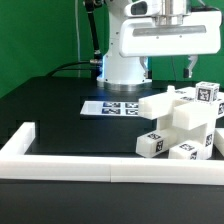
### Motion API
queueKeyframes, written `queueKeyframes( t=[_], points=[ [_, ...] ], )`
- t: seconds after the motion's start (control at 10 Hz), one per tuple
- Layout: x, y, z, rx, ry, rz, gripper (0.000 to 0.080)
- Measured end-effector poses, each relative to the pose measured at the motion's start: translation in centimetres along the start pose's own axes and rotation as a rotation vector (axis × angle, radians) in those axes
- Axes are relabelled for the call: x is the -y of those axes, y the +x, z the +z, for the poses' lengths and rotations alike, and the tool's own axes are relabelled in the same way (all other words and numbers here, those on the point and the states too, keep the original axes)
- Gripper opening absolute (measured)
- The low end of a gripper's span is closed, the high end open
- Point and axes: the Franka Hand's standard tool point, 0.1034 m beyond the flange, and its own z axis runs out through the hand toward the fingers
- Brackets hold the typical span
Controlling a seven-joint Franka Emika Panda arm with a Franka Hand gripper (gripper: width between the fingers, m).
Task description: Assemble chair
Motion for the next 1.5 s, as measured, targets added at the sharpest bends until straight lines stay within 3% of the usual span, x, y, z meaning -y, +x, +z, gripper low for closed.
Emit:
queueKeyframes(
  t=[0.3, 0.7, 1.3, 1.5],
  points=[
    [-0.8, -1.3, 1.2, 0.003, -0.022, -0.025, 0.0649],
    [-0.6, -1.9, 2.7, 0.016, -0.041, -0.043, 0.0649],
    [1.1, -1.3, 3.4, 0.02, -0.039, -0.045, 0.0649],
    [1.8, -0.3, 3.3, 0.013, -0.034, -0.048, 0.0649]
  ],
)
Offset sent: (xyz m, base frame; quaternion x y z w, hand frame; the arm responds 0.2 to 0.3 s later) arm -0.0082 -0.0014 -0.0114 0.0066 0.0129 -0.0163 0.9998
